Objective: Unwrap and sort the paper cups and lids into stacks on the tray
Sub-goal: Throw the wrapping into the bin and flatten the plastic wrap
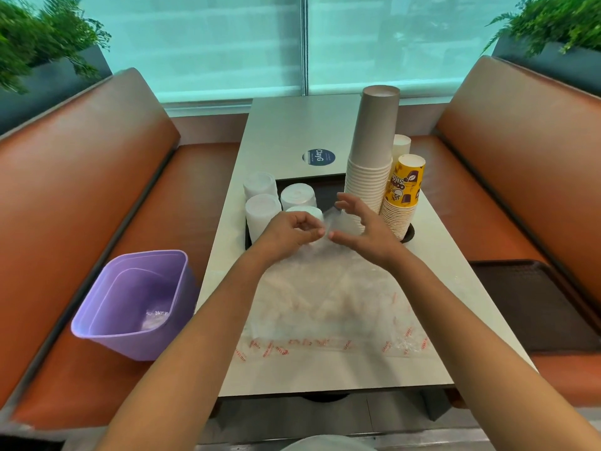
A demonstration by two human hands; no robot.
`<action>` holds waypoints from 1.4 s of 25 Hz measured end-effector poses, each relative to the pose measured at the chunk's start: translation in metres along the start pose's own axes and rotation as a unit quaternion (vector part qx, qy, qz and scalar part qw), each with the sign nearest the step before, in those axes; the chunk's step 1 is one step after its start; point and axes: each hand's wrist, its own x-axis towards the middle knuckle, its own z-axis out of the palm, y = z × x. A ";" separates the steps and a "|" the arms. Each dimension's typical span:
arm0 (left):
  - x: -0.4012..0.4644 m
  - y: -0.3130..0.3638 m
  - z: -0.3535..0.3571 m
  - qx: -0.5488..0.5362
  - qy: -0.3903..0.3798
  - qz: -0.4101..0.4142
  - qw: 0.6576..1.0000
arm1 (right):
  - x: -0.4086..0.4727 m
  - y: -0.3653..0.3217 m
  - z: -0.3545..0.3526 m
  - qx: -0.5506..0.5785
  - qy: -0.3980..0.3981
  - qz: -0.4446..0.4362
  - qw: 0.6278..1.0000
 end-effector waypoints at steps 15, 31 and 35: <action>-0.002 -0.019 0.013 -0.283 0.108 -0.074 0.950 | -0.004 0.007 -0.001 0.176 0.234 0.037 0.956; -0.008 -0.019 -0.005 -0.233 0.068 -0.031 0.970 | 0.006 -0.009 0.001 0.155 0.194 0.026 0.968; -0.015 -0.038 0.024 -0.218 -0.077 -0.074 0.970 | 0.010 0.000 0.004 0.188 0.247 0.044 0.950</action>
